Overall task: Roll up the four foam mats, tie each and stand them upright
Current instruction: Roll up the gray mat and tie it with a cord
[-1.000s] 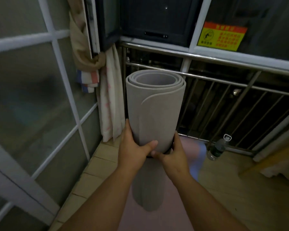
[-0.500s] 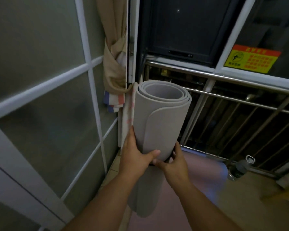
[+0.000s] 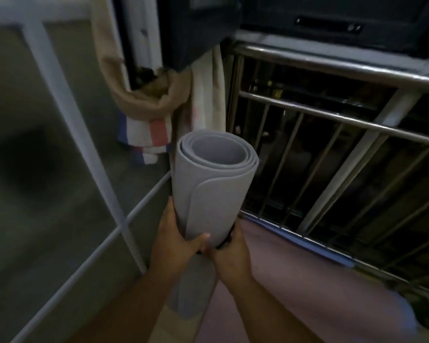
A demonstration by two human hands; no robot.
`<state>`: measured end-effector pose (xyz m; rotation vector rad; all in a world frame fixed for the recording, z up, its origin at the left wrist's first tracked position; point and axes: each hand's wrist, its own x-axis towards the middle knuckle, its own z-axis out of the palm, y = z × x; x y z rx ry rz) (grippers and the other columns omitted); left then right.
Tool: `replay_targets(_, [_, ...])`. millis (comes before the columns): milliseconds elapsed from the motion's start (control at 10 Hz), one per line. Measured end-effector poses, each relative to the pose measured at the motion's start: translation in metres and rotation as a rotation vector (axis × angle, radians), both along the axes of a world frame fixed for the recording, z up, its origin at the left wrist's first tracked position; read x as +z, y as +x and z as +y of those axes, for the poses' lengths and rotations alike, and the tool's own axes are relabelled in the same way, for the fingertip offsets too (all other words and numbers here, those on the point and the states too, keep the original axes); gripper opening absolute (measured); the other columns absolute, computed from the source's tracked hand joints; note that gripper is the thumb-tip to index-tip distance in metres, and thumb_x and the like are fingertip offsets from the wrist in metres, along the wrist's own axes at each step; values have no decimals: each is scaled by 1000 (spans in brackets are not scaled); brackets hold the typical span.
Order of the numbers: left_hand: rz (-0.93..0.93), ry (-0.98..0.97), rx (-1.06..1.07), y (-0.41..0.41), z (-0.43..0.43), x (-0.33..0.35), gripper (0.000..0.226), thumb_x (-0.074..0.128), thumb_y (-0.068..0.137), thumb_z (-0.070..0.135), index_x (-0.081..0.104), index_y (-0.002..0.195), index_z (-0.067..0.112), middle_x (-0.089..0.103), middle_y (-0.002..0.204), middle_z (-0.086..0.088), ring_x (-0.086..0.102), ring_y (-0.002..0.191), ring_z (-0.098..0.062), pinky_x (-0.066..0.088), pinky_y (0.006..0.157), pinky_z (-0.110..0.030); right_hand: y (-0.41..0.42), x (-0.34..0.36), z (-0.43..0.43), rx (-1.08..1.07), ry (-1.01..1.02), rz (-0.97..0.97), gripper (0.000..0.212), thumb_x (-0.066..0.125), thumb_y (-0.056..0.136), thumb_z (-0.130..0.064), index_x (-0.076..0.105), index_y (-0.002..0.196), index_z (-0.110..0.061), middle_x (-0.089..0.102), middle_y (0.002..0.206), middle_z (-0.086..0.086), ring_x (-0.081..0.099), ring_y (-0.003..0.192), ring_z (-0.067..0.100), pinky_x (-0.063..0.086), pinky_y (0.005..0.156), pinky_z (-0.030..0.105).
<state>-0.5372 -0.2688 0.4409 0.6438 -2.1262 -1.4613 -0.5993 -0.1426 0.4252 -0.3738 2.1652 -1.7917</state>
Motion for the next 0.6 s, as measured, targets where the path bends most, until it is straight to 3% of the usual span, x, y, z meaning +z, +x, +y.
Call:
replay_targets(100, [6,20,20,-48,-23,-30,119,84,60,51,13,154,39,38,152,12,39,138,-8,43,107,-47,-55,-31,-26,47,-11,-8,90,89,67,-23,40,143,-30,58,128,-15,57,116,4,50,96,22])
replay_targets(200, [15,56,26,-93,-38,-61,115,84,63,47,15,154,36,38,152,12,40,137,-4,42,108,-40,-104,-55,-42,103,-9,-61,83,83,76,-10,39,146,-24,57,131,-10,57,107,-6,45,87,5])
replay_targets(300, [16,69,45,-134,-53,-87,119,84,62,56,10,154,38,35,154,11,37,140,-8,40,110,-45,-147,-73,-57,119,23,-63,77,77,83,-7,37,147,-21,55,132,-6,55,93,-18,39,73,-5])
replay_targets(400, [16,104,64,-168,-63,-112,113,85,60,53,17,149,41,41,148,15,42,135,-5,42,109,-45,-183,-93,-67,161,227,107,67,73,88,-10,40,145,-19,56,136,-1,60,94,-4,45,74,3])
replay_targets(500, [-30,97,79,-197,-69,-134,116,84,58,53,13,149,38,40,146,19,42,134,-4,41,109,-43,-211,-116,-80,183,282,66,71,74,84,-14,36,144,-17,57,134,8,60,108,14,48,85,22])
replay_targets(600, [-131,62,153,-214,-72,-147,96,83,72,36,27,147,15,48,142,2,49,126,-14,43,99,-31,-228,-132,-92,188,375,-39,71,71,88,-19,31,147,-12,55,134,11,56,118,25,43,90,26])
